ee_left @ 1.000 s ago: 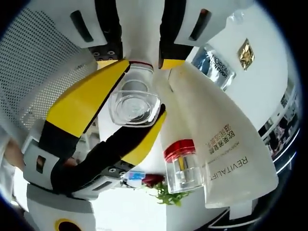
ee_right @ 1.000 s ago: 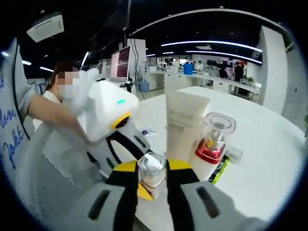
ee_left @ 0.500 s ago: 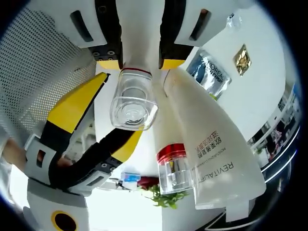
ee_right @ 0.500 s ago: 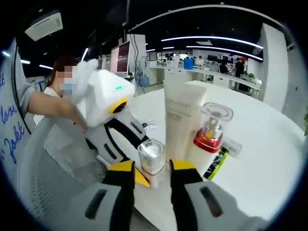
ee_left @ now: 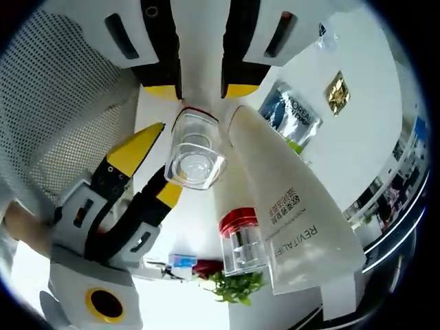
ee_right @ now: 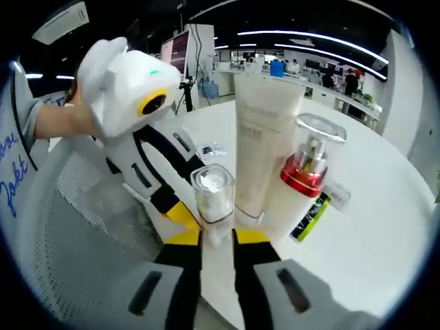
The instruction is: Arrange the skincare products in the storage area until every visible bottle or jar stands upright without overlapping.
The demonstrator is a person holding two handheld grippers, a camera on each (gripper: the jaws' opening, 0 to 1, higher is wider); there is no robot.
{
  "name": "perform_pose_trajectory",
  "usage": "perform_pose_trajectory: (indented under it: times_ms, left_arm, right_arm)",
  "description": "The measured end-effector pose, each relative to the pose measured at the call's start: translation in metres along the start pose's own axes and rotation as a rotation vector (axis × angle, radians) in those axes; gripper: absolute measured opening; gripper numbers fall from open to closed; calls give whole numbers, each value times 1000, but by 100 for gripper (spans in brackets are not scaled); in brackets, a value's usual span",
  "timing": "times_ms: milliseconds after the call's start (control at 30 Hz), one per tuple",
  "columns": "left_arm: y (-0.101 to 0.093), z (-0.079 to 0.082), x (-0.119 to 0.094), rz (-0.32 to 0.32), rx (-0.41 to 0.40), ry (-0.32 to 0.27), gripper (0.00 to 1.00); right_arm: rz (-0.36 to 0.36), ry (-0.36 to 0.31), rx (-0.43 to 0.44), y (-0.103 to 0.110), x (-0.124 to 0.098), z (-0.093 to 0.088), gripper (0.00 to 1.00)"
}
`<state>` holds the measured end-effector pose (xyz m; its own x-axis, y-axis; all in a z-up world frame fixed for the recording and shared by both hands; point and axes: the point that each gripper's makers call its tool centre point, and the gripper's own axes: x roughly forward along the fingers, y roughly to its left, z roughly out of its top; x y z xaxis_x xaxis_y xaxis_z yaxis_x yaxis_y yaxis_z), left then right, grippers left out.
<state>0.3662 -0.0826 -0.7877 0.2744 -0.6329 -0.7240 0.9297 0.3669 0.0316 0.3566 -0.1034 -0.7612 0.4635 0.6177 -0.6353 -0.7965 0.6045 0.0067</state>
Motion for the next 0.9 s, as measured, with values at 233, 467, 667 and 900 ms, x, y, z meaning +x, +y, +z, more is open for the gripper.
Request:
perform_pose_trajectory:
  times_ms: [233,467,667,900]
  left_arm:
    - [-2,0,2,-15,-28,12,13]
    - [-3,2,4,-22,-31,18,10]
    - [0,4,6,-14,-33,20,9]
    - [0,5,8,-13,-34,21,8]
  right_arm:
    - [8,53,-13,0,7,-6,14]
    - [17,72,-9,-3,9,-7,11]
    - [15,79,-4,-7,11,-8,10]
    - [11,92,-2,-10,13,-10,9]
